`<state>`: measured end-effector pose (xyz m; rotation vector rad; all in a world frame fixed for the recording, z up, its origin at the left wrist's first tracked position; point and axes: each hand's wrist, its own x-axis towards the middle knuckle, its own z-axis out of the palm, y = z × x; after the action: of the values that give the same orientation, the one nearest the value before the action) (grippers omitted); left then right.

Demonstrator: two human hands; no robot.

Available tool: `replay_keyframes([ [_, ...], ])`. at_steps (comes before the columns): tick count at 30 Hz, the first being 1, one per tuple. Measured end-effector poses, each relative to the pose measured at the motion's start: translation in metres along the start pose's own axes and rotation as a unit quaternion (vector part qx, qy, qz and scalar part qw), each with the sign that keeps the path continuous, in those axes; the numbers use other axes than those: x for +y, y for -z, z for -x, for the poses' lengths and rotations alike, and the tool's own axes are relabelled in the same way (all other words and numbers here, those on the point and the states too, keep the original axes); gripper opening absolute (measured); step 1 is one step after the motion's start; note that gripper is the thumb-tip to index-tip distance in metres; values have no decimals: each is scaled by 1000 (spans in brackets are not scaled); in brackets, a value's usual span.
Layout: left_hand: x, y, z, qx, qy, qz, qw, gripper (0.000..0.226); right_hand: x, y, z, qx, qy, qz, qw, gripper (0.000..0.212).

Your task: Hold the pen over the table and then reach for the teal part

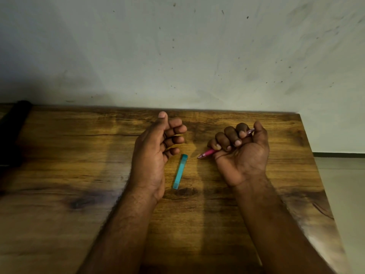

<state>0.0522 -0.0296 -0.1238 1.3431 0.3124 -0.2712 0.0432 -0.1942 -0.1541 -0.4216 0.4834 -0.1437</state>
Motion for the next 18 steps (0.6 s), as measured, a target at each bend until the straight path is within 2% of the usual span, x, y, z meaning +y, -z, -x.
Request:
replay_keyframes([
  [4,0,0,0,0,1,2,1000,40,3,-1,1,-9,-17,-7,1000,56],
  [9,0,-1,0,-1,4,-1,1000,42,1,0,0,-6,1,2,1000,46],
  [15,0,-1,0,2,7,-1,1000,42,2,0,1,-18,-9,-15,1000,51],
  [18,0,-1,0,1,7,-3,1000,42,1,-1,1,-22,-4,-13,1000,45],
])
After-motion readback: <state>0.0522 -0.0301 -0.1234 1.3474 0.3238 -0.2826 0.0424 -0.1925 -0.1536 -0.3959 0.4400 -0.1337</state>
